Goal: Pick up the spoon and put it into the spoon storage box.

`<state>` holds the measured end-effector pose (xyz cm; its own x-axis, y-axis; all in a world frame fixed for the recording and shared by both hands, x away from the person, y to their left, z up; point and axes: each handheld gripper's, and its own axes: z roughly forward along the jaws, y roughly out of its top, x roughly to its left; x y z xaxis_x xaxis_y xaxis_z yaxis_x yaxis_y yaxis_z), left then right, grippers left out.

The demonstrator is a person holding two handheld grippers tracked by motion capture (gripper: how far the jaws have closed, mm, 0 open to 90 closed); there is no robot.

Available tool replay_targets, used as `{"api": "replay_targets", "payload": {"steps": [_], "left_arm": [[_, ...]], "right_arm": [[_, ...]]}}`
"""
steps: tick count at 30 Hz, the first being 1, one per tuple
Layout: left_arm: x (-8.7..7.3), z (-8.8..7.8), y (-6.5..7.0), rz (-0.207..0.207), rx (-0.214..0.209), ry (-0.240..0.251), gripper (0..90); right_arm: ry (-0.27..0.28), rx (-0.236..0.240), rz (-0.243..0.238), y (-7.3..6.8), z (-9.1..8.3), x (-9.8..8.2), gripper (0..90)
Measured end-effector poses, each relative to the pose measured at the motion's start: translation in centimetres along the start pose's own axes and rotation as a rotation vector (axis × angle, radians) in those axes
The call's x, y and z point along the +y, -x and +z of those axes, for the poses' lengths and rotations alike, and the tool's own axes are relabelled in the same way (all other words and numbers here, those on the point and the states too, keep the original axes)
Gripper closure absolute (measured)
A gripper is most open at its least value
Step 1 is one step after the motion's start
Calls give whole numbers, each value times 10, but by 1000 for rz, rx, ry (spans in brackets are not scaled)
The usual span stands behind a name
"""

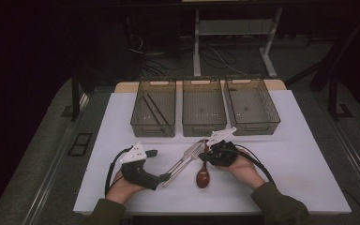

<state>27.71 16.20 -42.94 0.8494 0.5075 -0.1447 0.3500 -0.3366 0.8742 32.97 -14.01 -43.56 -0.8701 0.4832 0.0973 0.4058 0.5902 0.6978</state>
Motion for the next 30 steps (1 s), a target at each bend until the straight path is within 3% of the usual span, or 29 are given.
{"api": "replay_targets", "payload": {"steps": [14, 30], "left_arm": [[0, -1, -1, 0, 3, 0, 0], [0, -1, -1, -1, 3, -2, 0]], "right_arm": [[-34, -48, -7, 2, 10, 0, 888], [-107, -88, 13, 12, -4, -10, 888]]}}
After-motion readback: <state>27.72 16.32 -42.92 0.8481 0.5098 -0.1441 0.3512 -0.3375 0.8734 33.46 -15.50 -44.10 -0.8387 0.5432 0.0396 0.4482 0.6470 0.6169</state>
